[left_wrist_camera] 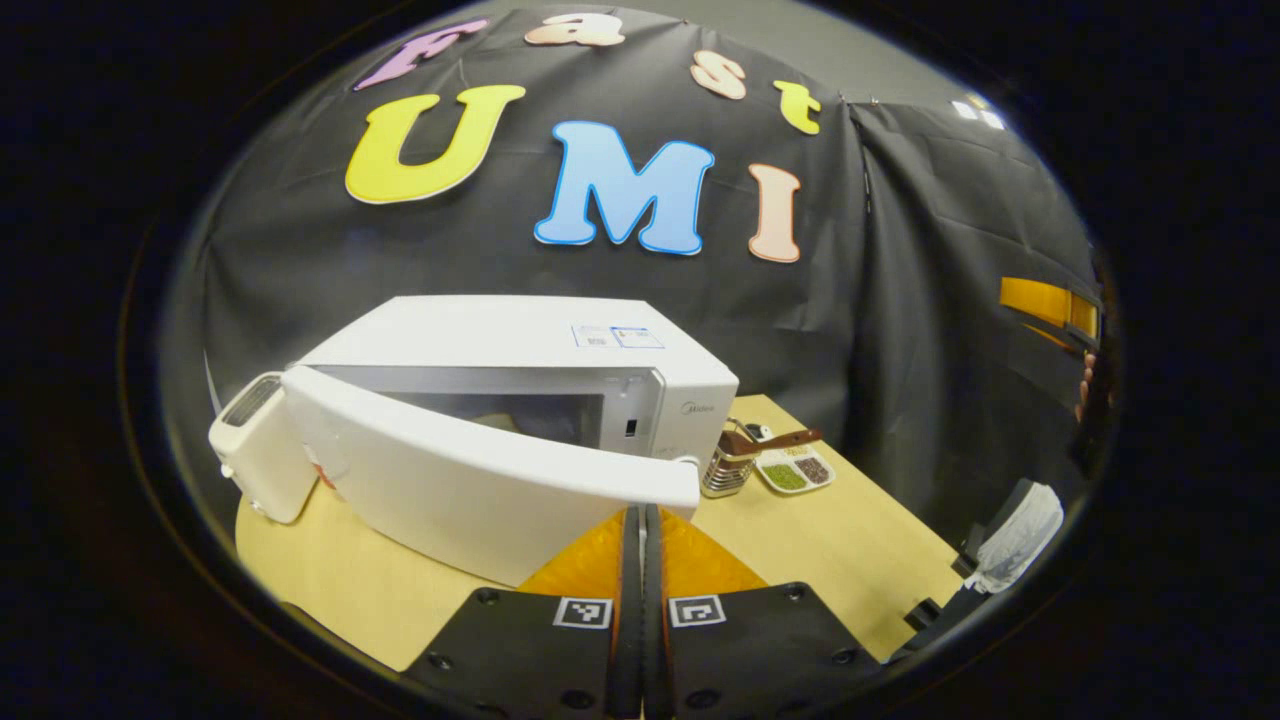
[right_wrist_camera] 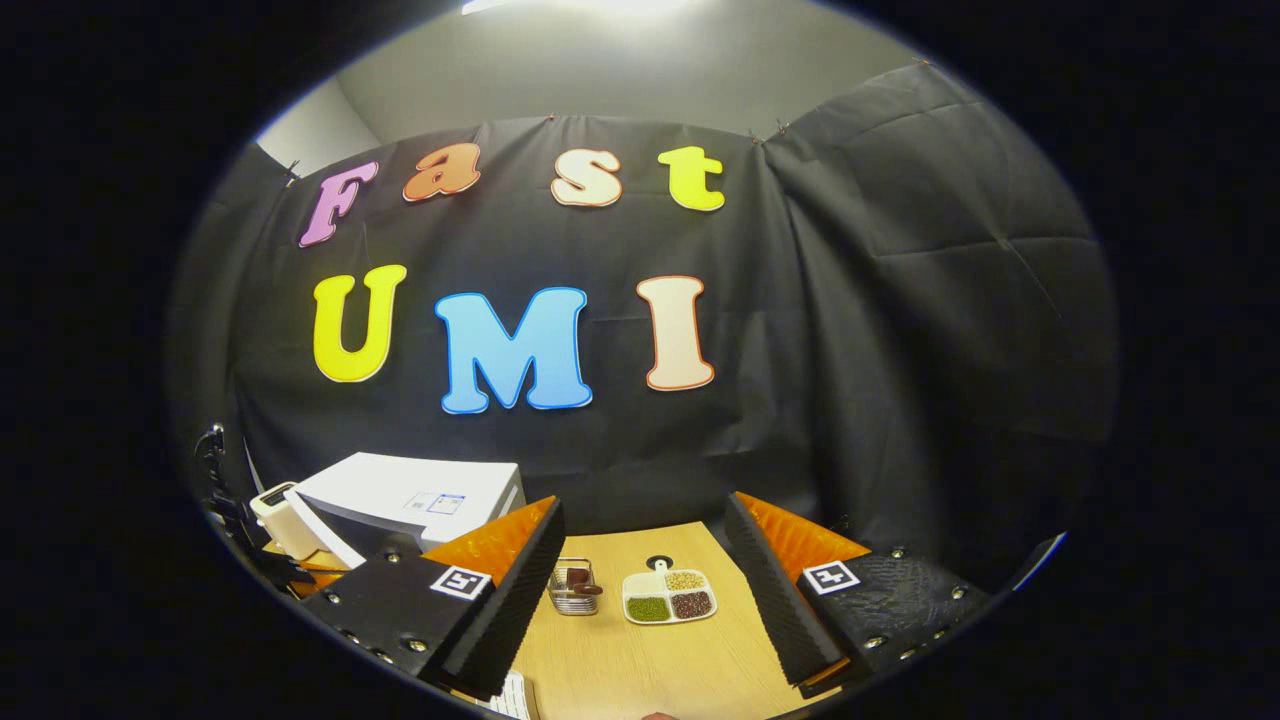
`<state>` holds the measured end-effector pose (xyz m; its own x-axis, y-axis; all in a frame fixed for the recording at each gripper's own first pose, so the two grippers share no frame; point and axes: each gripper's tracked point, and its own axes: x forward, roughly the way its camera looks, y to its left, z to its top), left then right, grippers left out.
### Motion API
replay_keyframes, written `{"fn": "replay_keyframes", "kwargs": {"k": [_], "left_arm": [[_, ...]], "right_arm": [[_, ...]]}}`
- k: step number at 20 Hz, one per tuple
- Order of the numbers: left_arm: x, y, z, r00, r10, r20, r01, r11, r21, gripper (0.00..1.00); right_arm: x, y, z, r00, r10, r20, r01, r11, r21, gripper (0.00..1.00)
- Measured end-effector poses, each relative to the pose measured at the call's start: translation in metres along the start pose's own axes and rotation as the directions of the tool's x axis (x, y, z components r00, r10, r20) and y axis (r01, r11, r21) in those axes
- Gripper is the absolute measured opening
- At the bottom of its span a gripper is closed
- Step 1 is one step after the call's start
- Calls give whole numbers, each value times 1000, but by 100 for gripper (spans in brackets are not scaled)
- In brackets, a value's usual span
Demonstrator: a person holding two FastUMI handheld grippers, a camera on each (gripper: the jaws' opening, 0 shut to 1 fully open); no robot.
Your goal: Open the microwave oven with the left hand, put the food in, and close the microwave oven.
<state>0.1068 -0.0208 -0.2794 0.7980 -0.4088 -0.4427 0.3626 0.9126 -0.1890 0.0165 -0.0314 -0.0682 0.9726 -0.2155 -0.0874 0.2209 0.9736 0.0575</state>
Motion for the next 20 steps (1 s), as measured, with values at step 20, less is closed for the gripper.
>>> {"fn": "replay_keyframes", "kwargs": {"k": [20], "left_arm": [[89,5,40,997,75,-31,-76,996,-41,7]], "right_arm": [[23,-2,-10,999,3,-36,-3,1000,25,98]]}}
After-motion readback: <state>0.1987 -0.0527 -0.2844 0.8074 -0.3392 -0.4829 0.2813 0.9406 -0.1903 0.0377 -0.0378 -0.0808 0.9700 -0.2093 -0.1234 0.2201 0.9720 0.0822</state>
